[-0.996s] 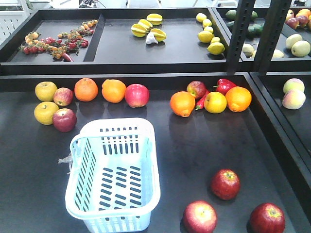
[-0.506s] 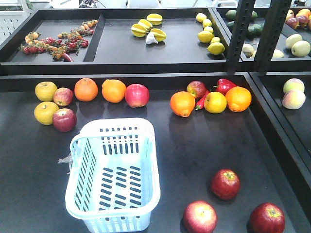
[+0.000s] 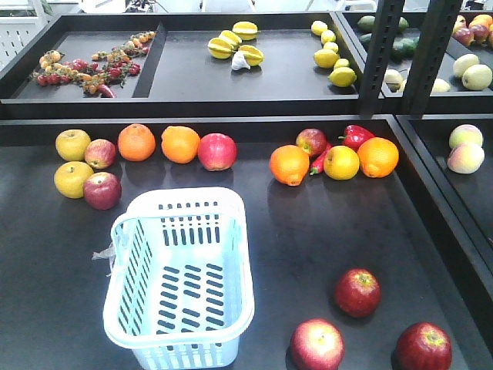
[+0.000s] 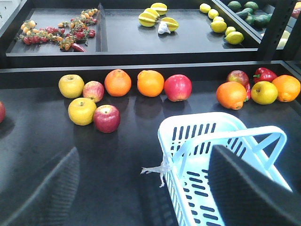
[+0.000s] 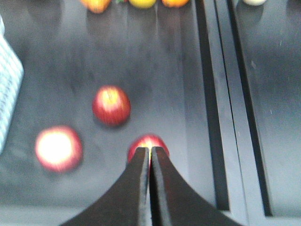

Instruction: Pick three apples into basket with both arms

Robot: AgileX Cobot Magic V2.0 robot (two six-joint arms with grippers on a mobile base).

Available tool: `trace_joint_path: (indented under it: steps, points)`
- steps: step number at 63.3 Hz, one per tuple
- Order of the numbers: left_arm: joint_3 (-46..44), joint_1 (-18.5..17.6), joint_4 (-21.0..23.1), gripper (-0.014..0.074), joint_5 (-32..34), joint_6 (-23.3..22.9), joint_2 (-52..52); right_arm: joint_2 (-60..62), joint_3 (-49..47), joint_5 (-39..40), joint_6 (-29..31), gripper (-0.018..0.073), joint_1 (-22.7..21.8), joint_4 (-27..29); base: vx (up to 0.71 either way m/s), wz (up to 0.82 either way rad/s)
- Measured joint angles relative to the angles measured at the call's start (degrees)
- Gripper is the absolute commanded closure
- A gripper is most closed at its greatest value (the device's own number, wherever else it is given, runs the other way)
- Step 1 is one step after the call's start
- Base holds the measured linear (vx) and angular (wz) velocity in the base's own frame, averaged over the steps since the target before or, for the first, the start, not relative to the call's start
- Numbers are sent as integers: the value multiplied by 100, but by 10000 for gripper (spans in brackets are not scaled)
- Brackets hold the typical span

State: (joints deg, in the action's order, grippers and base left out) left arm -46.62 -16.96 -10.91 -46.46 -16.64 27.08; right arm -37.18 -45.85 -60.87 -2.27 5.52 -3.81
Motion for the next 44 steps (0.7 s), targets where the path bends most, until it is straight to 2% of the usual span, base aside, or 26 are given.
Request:
trace_joint_path:
  steps: [9, 19, 27, 32, 44]
  points:
    - [0, 0, 0, 63, 0, 0, 0, 0, 0, -280, 144, 314, 0, 0, 0, 0]
    - [0, 0, 0, 63, 0, 0, 0, 0, 0, -481, 173, 29, 0, 0, 0, 0]
    - [0, 0, 0, 63, 0, 0, 0, 0, 0, -537, 166, -127, 0, 44, 0, 0]
    - [0, 0, 0, 63, 0, 0, 0, -33, 0, -546, 261, -156, 0, 296, 0, 0]
    - [0, 0, 0, 63, 0, 0, 0, -573, 0, -460, 1086, -132, 0, 1169, 0, 0]
